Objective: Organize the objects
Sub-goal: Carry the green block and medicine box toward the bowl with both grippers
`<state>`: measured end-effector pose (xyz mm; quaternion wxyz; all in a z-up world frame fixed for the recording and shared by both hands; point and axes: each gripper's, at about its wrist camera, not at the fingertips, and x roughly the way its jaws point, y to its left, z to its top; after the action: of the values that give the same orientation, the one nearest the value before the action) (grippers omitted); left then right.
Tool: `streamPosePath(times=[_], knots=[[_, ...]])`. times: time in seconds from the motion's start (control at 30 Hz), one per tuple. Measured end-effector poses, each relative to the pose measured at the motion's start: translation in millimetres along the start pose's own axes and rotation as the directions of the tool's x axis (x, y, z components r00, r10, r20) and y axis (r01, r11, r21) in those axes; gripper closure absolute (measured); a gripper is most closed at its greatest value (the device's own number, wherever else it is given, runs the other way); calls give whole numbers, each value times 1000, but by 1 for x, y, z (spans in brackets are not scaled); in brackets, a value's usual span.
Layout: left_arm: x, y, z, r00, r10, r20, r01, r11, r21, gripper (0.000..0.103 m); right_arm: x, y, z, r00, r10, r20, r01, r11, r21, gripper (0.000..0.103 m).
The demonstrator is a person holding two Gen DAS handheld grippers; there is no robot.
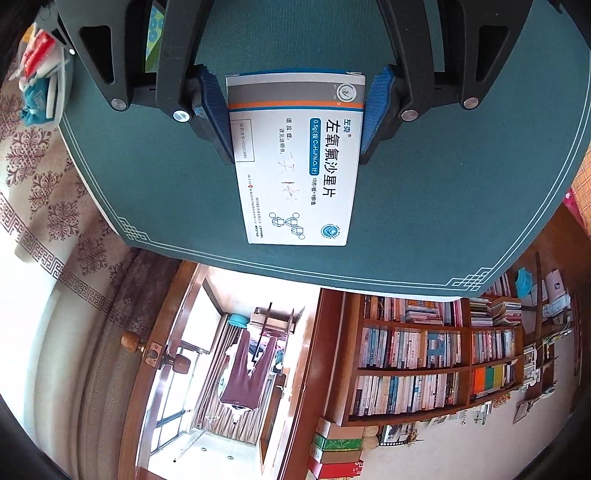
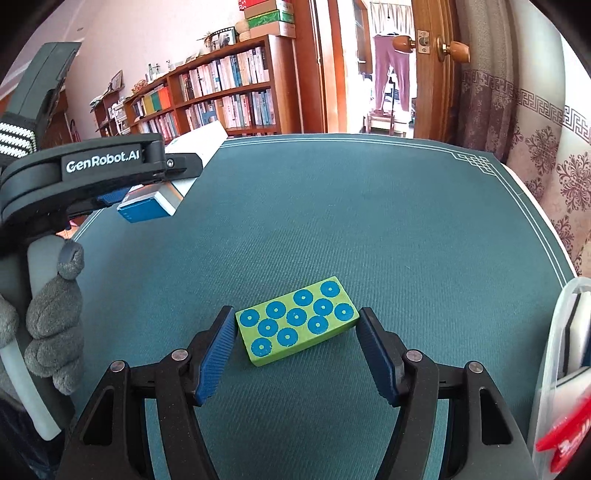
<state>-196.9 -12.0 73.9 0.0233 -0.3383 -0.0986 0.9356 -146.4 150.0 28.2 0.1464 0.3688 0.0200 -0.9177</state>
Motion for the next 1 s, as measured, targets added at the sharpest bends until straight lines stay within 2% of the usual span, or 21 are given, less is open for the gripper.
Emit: streamPosePath(times=[0.27, 0.43, 0.7, 1.0], knots=[[-14, -19, -3, 999, -46, 17, 45, 998, 31, 37, -53, 10, -10, 998, -3, 66, 3, 1000, 1, 36], [-27, -39, -5, 996, -89, 33, 86, 993, 78, 37, -91, 2, -13, 992, -32, 119, 31, 999, 14, 36], [-44, -66, -12, 985, -168, 35, 162, 977, 136, 37, -139, -41, -21, 975, -153, 163, 140, 986, 86, 36], [-61, -95, -24, 968, -249, 21, 239, 949, 208, 37, -165, -113, -31, 951, -282, 126, 253, 944, 210, 36]])
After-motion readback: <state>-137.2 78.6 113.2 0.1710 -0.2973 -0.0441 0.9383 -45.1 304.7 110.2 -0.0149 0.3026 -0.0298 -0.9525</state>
